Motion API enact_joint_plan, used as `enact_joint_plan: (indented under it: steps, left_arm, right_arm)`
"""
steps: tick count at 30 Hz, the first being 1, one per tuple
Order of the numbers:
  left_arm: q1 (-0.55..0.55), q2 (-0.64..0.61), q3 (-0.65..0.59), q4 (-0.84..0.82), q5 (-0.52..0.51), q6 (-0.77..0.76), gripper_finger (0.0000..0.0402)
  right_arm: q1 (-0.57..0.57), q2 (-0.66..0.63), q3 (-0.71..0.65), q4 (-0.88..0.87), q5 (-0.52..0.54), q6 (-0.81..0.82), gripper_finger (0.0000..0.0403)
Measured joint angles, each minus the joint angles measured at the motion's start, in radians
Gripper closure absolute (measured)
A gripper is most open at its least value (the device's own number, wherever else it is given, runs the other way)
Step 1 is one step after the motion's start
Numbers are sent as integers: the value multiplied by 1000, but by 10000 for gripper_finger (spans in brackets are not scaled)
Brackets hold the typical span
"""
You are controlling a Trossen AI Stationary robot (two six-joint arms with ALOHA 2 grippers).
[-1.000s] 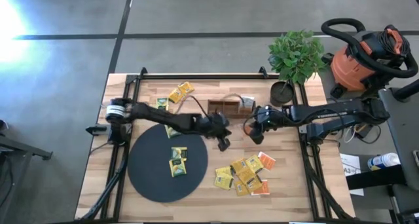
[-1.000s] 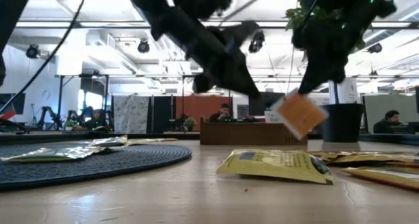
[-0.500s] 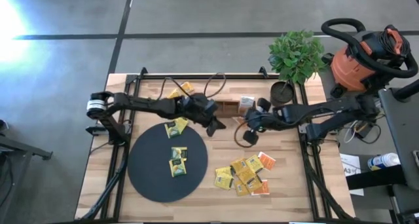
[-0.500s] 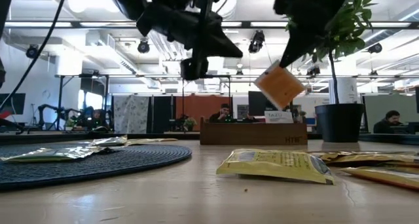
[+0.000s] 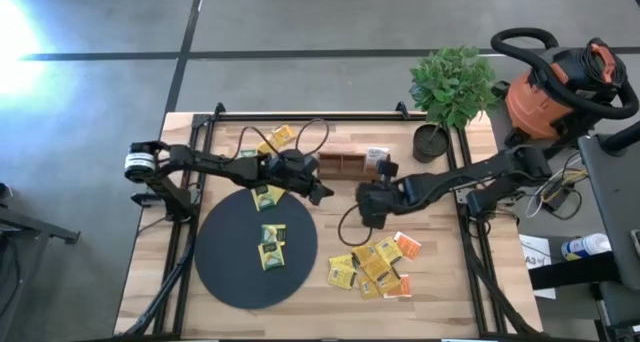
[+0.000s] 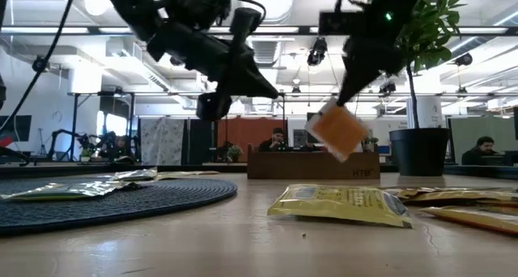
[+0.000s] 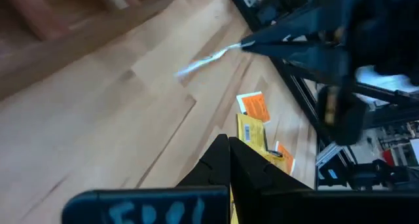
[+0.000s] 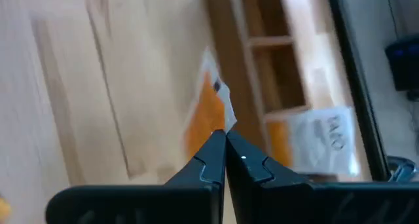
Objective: Pick & Place Tea
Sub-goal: Put the top white tea bag into the right section of the wooden organizer
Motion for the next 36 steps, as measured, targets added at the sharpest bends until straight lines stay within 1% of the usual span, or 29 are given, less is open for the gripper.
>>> enact_joint_plan:
  steps: [3, 7, 10, 16, 20, 22, 25, 28, 32, 36]
  left_arm:
    - [-2, -33, -34, -6, -8, -2, 401]
    - [-3, -58, -65, -2, -28, -20, 401]
    - [-7, -55, -81, -15, -20, -24, 401]
    - [-9, -40, -108, -8, -15, -41, 401]
    - [-10, -41, -114, -6, -15, -43, 401]
    - [-10, -41, -118, -9, -15, -43, 401]
    - [-11, -41, -123, -9, -15, -43, 401]
    - [-15, -41, -125, -10, -15, -42, 401]
    - [-27, -41, -125, -9, -15, -42, 401]
    - [-43, -41, -125, -9, -15, -42, 401]
  right_arm:
    - [41, 48, -8, 5, 3, 22, 394]
    - [88, 98, 7, -13, 100, 70, 394]
    - [102, 130, 24, -11, 120, 86, 394]
    - [115, 189, 38, -5, 76, 84, 394]
    - [115, 188, 23, 64, -35, 113, 394]
    - [115, 181, 4, 134, -106, 114, 390]
    - [115, 179, -17, 212, -206, 140, 374]
    - [115, 178, -25, 266, -267, 173, 348]
    - [115, 176, -26, 308, -278, 214, 302]
    - [114, 171, -17, 309, -273, 256, 256]
